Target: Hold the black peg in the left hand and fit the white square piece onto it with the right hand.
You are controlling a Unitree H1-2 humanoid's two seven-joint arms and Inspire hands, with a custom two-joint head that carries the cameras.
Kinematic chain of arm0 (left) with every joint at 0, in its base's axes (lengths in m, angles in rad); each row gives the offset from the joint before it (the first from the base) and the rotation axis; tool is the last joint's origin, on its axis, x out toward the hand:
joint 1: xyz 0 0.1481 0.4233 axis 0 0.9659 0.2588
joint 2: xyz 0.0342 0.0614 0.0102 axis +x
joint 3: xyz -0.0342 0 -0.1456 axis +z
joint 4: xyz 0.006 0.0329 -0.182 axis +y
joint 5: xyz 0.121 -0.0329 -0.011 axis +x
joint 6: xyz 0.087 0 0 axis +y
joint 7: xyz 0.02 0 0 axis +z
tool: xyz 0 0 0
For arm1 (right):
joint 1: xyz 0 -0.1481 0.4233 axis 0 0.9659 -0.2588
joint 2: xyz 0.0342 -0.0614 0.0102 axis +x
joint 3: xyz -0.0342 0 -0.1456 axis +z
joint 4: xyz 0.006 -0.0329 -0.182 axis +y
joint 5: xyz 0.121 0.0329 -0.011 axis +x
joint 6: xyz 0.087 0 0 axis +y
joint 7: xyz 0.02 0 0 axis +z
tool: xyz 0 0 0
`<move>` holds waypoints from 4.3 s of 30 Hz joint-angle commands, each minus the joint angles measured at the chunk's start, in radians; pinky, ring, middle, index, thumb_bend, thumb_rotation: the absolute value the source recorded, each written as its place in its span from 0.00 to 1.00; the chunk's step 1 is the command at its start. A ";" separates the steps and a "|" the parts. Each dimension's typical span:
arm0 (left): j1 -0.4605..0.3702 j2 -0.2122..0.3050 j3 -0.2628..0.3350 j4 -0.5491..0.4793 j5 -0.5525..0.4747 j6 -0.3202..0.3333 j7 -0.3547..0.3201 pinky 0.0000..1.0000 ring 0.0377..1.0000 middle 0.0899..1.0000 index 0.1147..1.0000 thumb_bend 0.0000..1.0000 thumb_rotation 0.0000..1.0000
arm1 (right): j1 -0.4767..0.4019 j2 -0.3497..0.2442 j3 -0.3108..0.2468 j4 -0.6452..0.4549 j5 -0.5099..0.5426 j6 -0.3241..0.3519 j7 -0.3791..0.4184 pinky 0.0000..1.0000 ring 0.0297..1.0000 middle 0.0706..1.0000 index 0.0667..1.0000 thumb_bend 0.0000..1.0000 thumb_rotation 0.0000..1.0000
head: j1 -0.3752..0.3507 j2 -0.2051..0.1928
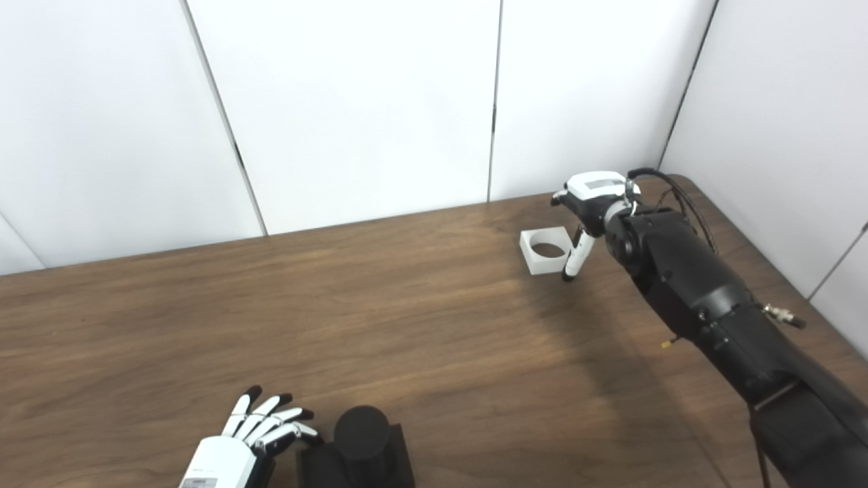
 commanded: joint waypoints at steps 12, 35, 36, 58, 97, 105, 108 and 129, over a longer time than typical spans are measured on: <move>0.018 0.011 -0.028 0.018 0.077 0.041 -0.055 1.00 0.89 0.75 0.42 0.52 0.05 | -0.069 0.001 0.003 0.018 -0.008 -0.052 -0.053 1.00 1.00 0.97 0.85 0.87 0.22 | 0.012 0.002; 0.024 0.008 -0.037 -0.003 0.083 0.049 -0.063 1.00 0.88 0.75 0.42 0.52 0.05 | -0.076 0.039 0.029 0.054 -0.003 -0.056 -0.064 1.00 1.00 0.96 0.80 0.83 0.24 | 0.015 0.013; 0.024 0.009 -0.037 -0.002 0.084 0.049 -0.061 1.00 0.88 0.75 0.42 0.52 0.05 | -0.076 0.040 0.030 0.057 -0.004 -0.058 -0.066 1.00 1.00 0.96 0.79 0.83 0.23 | 0.015 0.013; 0.028 0.016 -0.041 -0.017 0.080 0.058 -0.061 1.00 0.88 0.75 0.42 0.52 0.05 | -0.069 0.025 0.024 0.089 0.024 -0.084 -0.076 0.98 0.96 0.87 0.46 0.53 0.14 | 0.011 0.029; -0.017 -0.032 -0.062 -0.017 0.135 0.108 -0.124 1.00 0.88 0.76 0.42 0.52 0.05 | 0.009 0.008 -0.017 -0.781 0.025 -0.101 0.356 1.00 0.92 0.78 0.45 0.52 0.13 | 0.110 0.125; -0.026 -0.055 -0.073 -0.029 0.166 0.130 -0.159 1.00 0.89 0.77 0.42 0.52 0.05 | -0.009 0.043 -0.036 -0.924 0.076 -0.127 0.464 1.00 0.92 0.76 0.45 0.52 0.13 | 0.163 0.182; -0.030 -0.063 -0.076 -0.031 0.183 0.140 -0.175 1.00 0.90 0.78 0.42 0.52 0.05 | -0.020 0.061 -0.036 -0.961 0.092 -0.142 0.482 1.00 0.92 0.76 0.45 0.52 0.14 | 0.173 0.194; -0.030 -0.074 -0.074 -0.061 0.194 0.145 -0.199 1.00 0.91 0.78 0.42 0.52 0.06 | -0.097 0.152 -0.044 -1.078 0.261 0.071 0.656 0.98 0.89 0.74 0.45 0.52 0.14 | 0.188 0.255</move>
